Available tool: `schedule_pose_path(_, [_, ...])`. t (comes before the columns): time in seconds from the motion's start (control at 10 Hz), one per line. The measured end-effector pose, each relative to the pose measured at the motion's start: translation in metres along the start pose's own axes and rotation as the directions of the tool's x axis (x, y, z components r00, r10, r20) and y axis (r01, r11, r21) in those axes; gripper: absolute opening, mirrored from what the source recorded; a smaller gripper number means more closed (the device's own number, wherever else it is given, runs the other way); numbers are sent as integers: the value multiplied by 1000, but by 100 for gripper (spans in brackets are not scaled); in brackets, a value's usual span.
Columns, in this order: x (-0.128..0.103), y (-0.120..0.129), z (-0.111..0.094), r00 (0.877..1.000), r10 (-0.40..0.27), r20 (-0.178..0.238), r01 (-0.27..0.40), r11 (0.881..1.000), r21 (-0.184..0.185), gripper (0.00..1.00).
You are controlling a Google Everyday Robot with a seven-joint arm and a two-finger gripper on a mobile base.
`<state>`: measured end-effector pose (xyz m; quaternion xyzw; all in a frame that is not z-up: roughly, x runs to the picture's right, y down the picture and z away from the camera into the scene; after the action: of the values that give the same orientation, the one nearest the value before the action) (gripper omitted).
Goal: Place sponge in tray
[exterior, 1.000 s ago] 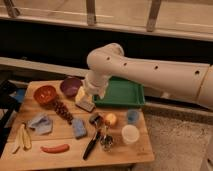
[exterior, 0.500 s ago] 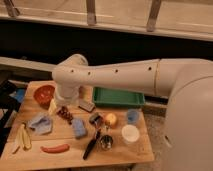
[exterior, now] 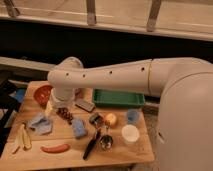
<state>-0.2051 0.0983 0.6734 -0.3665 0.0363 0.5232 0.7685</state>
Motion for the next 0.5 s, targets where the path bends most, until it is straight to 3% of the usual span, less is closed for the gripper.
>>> schedule_pose_path(0.2, [0, 4, 18, 999, -14, -34, 14, 1000, -7, 73])
schedule_pose_path(0.4, [4, -2, 50, 997, -16, -79, 15, 1000, -15, 73])
schedule_pose_path(0.5, [7, -8, 77, 994, -14, -113, 12, 1000, -21, 73])
